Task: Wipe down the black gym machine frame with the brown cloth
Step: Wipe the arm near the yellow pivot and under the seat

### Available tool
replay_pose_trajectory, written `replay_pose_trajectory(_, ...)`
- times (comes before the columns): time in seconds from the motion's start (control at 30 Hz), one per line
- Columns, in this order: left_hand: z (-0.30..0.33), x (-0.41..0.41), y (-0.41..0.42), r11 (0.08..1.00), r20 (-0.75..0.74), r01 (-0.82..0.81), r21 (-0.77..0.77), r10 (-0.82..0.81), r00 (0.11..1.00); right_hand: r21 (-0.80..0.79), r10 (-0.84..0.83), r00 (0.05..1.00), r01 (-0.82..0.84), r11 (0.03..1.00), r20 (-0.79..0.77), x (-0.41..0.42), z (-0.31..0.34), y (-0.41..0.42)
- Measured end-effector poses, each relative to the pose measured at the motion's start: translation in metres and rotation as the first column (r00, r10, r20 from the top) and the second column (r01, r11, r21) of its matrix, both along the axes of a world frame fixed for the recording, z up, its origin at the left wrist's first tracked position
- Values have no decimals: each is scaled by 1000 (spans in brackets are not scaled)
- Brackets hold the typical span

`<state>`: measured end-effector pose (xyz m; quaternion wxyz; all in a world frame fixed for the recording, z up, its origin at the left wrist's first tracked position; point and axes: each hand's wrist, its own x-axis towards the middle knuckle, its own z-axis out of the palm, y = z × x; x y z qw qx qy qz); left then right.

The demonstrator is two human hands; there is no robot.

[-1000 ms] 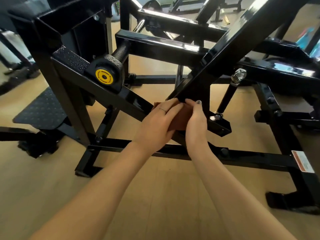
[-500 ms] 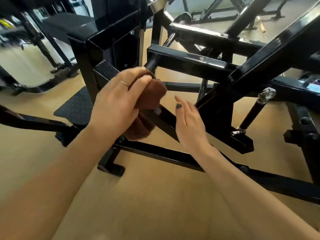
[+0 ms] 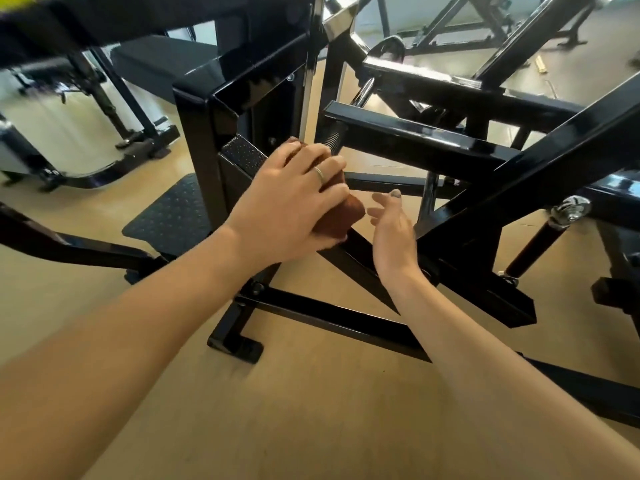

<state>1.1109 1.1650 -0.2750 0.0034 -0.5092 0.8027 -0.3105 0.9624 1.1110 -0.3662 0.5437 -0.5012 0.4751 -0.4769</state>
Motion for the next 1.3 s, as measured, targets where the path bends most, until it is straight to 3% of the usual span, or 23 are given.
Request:
replay_pose_trajectory(0.07, 2, 0, -1, 999, 91, -32, 32, 29, 995, 22, 16, 999, -15, 1000, -32, 4, -3, -2)
replay_pose_trajectory(0.2, 1, -7, -8, 995, 99, -72, -64, 78, 992, 129, 189, 981, -184, 974, -29, 17, -9, -5)
replay_pose_trajectory(0.37, 1, -8, -11, 990, -199, -89, -113, 65, 978, 111, 305, 937, -290, 951, -168, 10, -17, -14)
replay_pose_trajectory(0.47, 4, -6, -12, 975, -413, -185, -125, 119, 903, 121, 334, 927, -317, 941, -169, 6, -16, -17)
replay_pose_trajectory(0.6, 18, 6, -14, 965, -538, -255, -61, 184, 823, 106, 354, 911, -339, 935, -210, 5, -15, -13)
replay_pose_trajectory(0.7, 34, 30, -15, 940, -406, -328, -92, 265, 875, 116, 355, 915, -338, 934, -191, 5, -15, -12)
replay_pose_trajectory(0.83, 48, 42, -16, 958, -166, -263, -114, 243, 956, 96, 324, 920, -310, 946, -220, 10, -16, -9)
replay_pose_trajectory(1.0, 54, 30, -41, 891, 3, -438, -120, 442, 897, 74, 297, 918, -288, 955, -261, 14, -18, -4)
replay_pose_trajectory(1.13, 53, 22, -48, 848, -120, -530, -7, 526, 842, 71, 331, 896, -325, 943, -296, 8, -14, -6)
replay_pose_trajectory(1.3, 36, 31, -3, 897, -373, -438, -60, 386, 843, 89, 324, 905, -312, 946, -276, 10, -15, -7)
